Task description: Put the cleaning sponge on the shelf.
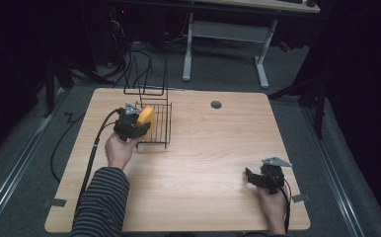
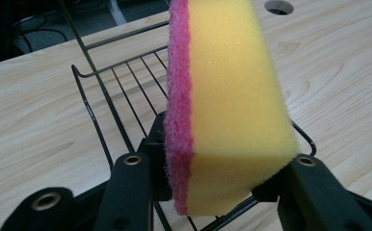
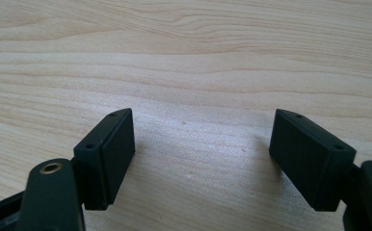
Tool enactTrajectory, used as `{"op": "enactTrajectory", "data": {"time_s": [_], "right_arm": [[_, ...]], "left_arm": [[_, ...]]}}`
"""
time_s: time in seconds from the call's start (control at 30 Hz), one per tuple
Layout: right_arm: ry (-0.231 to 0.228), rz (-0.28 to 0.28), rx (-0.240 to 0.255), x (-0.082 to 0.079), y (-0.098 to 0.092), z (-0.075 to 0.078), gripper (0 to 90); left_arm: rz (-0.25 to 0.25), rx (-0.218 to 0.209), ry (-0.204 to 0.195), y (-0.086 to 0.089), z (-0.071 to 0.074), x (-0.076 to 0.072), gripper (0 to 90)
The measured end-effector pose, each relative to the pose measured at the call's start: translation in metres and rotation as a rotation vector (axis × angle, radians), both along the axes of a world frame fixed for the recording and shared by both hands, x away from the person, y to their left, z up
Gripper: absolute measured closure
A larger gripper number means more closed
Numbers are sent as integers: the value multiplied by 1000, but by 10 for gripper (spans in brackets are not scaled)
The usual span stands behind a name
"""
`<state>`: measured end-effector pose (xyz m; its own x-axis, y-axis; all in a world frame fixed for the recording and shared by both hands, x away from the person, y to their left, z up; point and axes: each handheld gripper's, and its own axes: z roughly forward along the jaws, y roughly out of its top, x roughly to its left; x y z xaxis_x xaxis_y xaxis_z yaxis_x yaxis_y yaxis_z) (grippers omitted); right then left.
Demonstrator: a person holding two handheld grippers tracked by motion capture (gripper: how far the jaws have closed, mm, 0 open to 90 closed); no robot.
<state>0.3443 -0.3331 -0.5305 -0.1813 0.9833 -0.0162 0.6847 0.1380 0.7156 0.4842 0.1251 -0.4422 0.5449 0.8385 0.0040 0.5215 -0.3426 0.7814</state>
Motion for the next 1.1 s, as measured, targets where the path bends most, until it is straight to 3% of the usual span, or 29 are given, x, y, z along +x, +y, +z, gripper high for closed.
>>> {"op": "enactTrajectory", "data": {"time_s": [0.57,0.9,1.1], "right_arm": [[0,0,0,0,0,0,243],[0,0,0,0,0,0,243],[-2,1,-1,0,0,0,243]], "left_arm": [[-4,43,3,-7,-12,7,605],[-1,33,11,-6,-13,8,598],[18,31,30,-5,-15,10,535]]}}
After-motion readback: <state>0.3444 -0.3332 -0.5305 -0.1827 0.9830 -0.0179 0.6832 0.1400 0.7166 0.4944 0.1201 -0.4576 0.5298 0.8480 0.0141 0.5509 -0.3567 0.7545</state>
